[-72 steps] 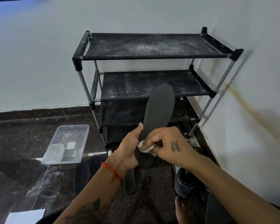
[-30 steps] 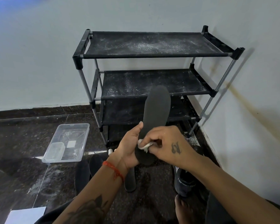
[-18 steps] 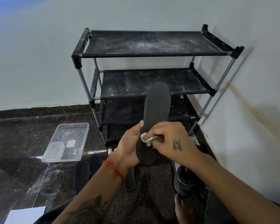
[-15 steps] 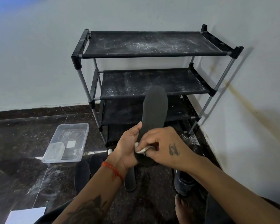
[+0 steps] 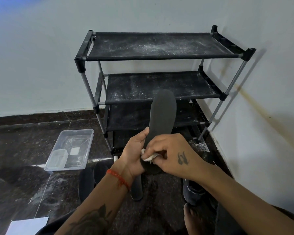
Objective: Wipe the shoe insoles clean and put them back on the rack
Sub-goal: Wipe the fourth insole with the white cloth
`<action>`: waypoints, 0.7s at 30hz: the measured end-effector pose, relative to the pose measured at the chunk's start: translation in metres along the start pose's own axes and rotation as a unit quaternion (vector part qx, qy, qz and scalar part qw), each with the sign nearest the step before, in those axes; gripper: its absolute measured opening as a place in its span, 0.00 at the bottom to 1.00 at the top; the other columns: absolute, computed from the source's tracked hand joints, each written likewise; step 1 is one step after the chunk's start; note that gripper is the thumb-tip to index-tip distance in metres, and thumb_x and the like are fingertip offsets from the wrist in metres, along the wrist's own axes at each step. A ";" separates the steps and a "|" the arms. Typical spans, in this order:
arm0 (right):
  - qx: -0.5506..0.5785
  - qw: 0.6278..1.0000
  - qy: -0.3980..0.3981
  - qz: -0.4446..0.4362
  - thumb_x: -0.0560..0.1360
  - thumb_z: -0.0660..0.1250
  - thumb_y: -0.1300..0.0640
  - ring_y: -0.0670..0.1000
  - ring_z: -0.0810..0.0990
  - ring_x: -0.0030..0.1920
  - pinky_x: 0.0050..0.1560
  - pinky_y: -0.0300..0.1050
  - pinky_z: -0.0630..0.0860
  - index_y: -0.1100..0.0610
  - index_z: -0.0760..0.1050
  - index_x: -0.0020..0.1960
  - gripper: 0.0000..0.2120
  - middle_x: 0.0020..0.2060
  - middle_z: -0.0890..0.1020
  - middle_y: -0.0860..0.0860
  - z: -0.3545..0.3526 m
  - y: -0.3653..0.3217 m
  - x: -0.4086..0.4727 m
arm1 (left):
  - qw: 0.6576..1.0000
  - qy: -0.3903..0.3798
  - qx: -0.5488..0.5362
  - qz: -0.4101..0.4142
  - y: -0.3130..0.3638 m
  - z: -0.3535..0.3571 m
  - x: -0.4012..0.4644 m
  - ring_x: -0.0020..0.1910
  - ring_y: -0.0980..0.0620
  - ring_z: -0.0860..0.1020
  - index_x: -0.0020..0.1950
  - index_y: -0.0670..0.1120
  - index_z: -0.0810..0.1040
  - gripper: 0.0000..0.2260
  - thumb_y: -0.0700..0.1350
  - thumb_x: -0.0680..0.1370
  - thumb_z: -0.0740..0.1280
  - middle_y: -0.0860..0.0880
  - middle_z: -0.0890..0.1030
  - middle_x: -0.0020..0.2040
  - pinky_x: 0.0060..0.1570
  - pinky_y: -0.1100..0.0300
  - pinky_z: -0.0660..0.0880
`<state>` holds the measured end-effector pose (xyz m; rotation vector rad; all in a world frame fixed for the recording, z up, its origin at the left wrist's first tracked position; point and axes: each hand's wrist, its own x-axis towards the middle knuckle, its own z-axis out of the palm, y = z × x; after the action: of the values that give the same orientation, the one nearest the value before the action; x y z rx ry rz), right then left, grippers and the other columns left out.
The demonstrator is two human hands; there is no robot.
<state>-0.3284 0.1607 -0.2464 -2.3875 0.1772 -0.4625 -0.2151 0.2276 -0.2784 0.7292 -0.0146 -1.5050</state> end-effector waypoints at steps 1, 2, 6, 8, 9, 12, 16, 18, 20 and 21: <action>0.023 0.999 -0.025 -0.002 0.63 0.67 0.71 0.39 0.80 0.42 0.44 0.32 0.75 0.54 0.84 0.40 0.15 0.40 0.84 0.45 -0.001 -0.002 -0.001 | 1.000 0.000 0.003 0.000 0.001 -0.001 0.000 0.47 0.46 0.83 0.56 0.38 0.80 0.20 0.51 0.78 0.58 0.41 0.82 0.51 0.51 0.54 0.78; 0.041 0.997 -0.058 0.001 0.63 0.67 0.72 0.39 0.80 0.41 0.43 0.31 0.74 0.55 0.84 0.39 0.15 0.39 0.84 0.46 -0.003 -0.003 -0.002 | 1.000 0.002 0.010 -0.002 0.002 -0.002 -0.001 0.49 0.46 0.82 0.57 0.37 0.79 0.21 0.52 0.78 0.58 0.41 0.82 0.53 0.53 0.54 0.78; -0.034 0.986 -0.162 0.023 0.62 0.64 0.66 0.39 0.79 0.40 0.49 0.39 0.76 0.53 0.84 0.37 0.13 0.38 0.84 0.45 -0.016 0.003 -0.005 | 0.999 0.012 0.032 -0.007 0.001 -0.002 0.000 0.49 0.45 0.81 0.61 0.35 0.75 0.25 0.55 0.82 0.52 0.39 0.81 0.51 0.51 0.54 0.78; -0.087 0.990 -0.103 0.025 0.60 0.62 0.65 0.41 0.80 0.39 0.45 0.43 0.78 0.52 0.84 0.35 0.14 0.37 0.84 0.45 -0.019 0.012 -0.004 | 0.999 0.018 0.041 0.008 0.001 -0.004 0.003 0.46 0.46 0.82 0.61 0.36 0.75 0.24 0.54 0.82 0.52 0.40 0.82 0.50 0.50 0.55 0.79; -0.097 0.993 -0.057 0.026 0.60 0.61 0.65 0.42 0.80 0.39 0.43 0.43 0.78 0.52 0.84 0.35 0.15 0.37 0.84 0.45 -0.018 0.014 -0.004 | 0.999 0.022 0.043 0.014 0.001 -0.004 0.003 0.45 0.47 0.82 0.61 0.37 0.76 0.23 0.53 0.82 0.52 0.41 0.82 0.50 0.49 0.56 0.79; -0.055 0.998 0.035 0.018 0.61 0.62 0.66 0.42 0.80 0.38 0.40 0.32 0.75 0.54 0.84 0.36 0.14 0.37 0.84 0.46 -0.009 0.009 -0.002 | 0.999 0.031 0.041 0.017 0.000 -0.002 0.004 0.45 0.48 0.83 0.58 0.38 0.77 0.21 0.52 0.81 0.53 0.42 0.83 0.50 0.48 0.57 0.79; 0.048 0.997 -0.058 -0.006 0.62 0.65 0.73 0.43 0.81 0.40 0.44 0.37 0.78 0.55 0.84 0.38 0.16 0.38 0.84 0.48 0.001 -0.004 -0.004 | 0.999 0.030 0.020 0.003 0.000 -0.004 0.001 0.60 0.44 0.77 0.65 0.37 0.74 0.23 0.53 0.78 0.58 0.40 0.78 0.61 0.64 0.53 0.72; 0.048 0.990 -0.130 0.025 0.64 0.64 0.70 0.46 0.82 0.39 0.43 0.48 0.79 0.51 0.83 0.41 0.17 0.39 0.84 0.47 -0.002 -0.002 -0.007 | 0.999 0.034 0.030 -0.007 0.001 -0.005 0.000 0.69 0.41 0.69 0.69 0.36 0.70 0.26 0.55 0.80 0.55 0.37 0.72 0.67 0.70 0.49 0.64; 0.004 0.984 -0.172 0.048 0.64 0.64 0.68 0.45 0.81 0.41 0.46 0.48 0.78 0.51 0.83 0.40 0.15 0.39 0.84 0.45 -0.009 0.005 -0.008 | 0.998 0.039 0.046 -0.003 0.000 -0.006 0.002 0.67 0.40 0.71 0.68 0.35 0.70 0.27 0.56 0.82 0.52 0.36 0.73 0.66 0.68 0.50 0.66; -0.034 0.983 -0.170 0.055 0.63 0.64 0.67 0.45 0.81 0.41 0.48 0.46 0.78 0.52 0.84 0.38 0.15 0.39 0.84 0.45 -0.013 0.010 -0.008 | 0.998 0.042 0.052 0.004 0.000 -0.006 0.002 0.62 0.42 0.75 0.67 0.35 0.71 0.27 0.56 0.82 0.51 0.36 0.75 0.63 0.64 0.51 0.70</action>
<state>-0.3410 0.1471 -0.2457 -2.4668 0.1694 0.0073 -0.2119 0.2279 -0.2842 0.8755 -0.0328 -1.4721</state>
